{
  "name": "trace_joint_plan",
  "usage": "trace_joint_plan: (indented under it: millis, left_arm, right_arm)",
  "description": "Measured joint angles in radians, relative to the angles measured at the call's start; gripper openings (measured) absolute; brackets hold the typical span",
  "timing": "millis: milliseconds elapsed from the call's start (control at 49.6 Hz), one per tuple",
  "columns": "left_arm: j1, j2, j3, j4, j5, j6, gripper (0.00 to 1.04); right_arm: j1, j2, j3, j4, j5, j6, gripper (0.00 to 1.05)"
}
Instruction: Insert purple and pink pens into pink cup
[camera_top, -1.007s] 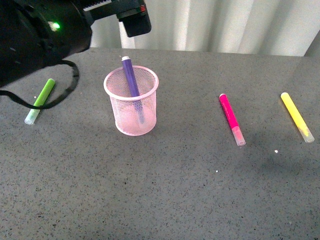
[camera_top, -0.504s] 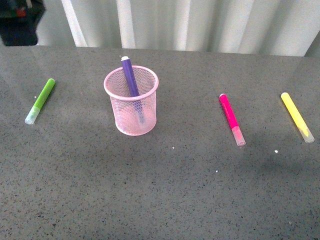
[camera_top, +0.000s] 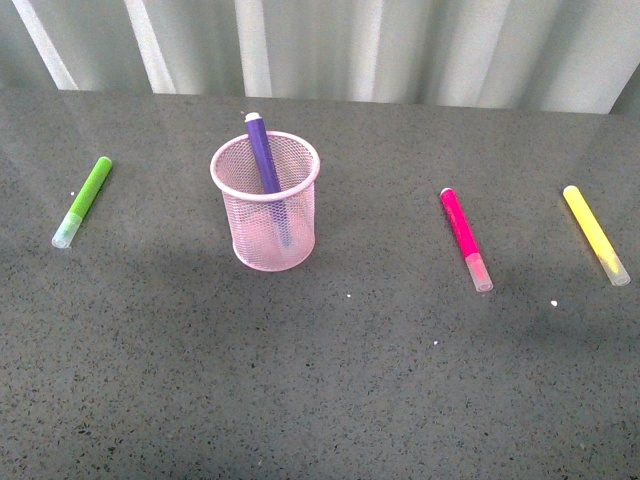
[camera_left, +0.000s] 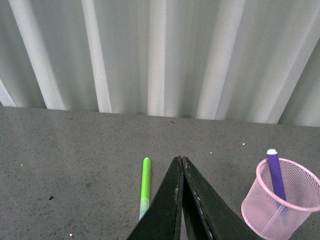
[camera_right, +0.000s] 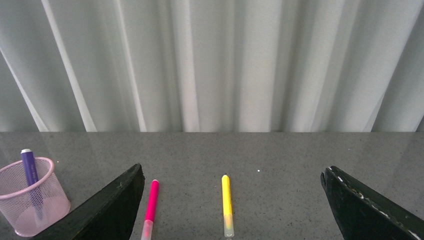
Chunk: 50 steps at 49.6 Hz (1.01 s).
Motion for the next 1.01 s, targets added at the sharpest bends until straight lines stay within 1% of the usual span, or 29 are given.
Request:
trace_joint_plan:
  millis: [20, 60, 101, 201, 604, 1007]
  left_arm:
    - [0.003, -0.006, -0.008, 0.0, 0.005, 0.0, 0.04]
    - [0.04, -0.014, -0.035, 0.037, 0.061, 0.0, 0.04]
    - [0.068, -0.037, -0.058, 0.024, 0.085, 0.0, 0.04]
    - [0.082, -0.108, -0.076, -0.037, 0.085, 0.0, 0.04]
    - [0.083, -0.488, -0.083, -0.372, 0.089, 0.0, 0.04]
    - [0.083, -0.666, -0.083, -0.545, 0.089, 0.0, 0.04]
  right_arm:
    - [0.0, 0.0, 0.0, 0.0, 0.0, 0.0, 0.98]
    - [0.0, 0.0, 0.0, 0.0, 0.0, 0.0, 0.98]
    - [0.0, 0.0, 0.0, 0.0, 0.0, 0.0, 0.98]
    - [0.0, 0.0, 0.0, 0.0, 0.001, 0.0, 0.98]
    - [0.0, 0.0, 0.0, 0.0, 0.001, 0.0, 0.98]
    - [0.0, 0.0, 0.0, 0.0, 0.001, 0.0, 0.98]
